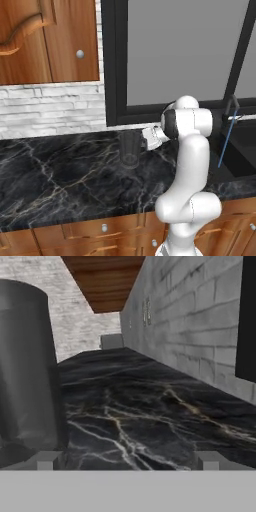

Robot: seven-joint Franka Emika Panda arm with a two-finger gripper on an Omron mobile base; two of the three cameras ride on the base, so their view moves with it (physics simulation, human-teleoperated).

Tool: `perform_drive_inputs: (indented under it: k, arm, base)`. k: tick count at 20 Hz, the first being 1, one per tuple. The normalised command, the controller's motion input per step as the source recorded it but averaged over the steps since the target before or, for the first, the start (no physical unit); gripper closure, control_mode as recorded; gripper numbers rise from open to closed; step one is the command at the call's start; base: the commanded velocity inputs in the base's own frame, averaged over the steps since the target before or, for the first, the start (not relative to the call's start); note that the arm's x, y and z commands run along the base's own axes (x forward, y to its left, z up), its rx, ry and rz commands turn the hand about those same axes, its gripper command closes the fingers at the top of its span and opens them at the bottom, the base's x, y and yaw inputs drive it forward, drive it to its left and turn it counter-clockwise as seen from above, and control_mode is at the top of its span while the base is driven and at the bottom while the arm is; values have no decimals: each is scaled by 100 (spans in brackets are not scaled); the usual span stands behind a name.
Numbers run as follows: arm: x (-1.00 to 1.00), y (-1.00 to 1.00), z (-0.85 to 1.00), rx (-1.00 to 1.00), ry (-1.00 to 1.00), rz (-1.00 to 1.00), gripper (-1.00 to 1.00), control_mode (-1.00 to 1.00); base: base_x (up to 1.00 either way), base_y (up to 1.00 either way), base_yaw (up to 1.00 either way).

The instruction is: Turn on the sink faucet and place the jug under the water for a few seconds to fill it up.

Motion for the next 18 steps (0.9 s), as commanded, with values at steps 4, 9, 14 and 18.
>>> perform_drive_inputs:
  k: [4,9,14,18]
  arm:
    - [-11,-40,18,2,3,0,-100,-100]
    - [-47,-17,17,0,2,0,-100,-100]
    - [-36,0,17,0,2,0,-100,-100]
    - [-2,0,17,0,3,0,-100,-100]
  base:
    - [0,0,0]
    - [0,0,0]
    - [0,0,0]
    - [0,0,0]
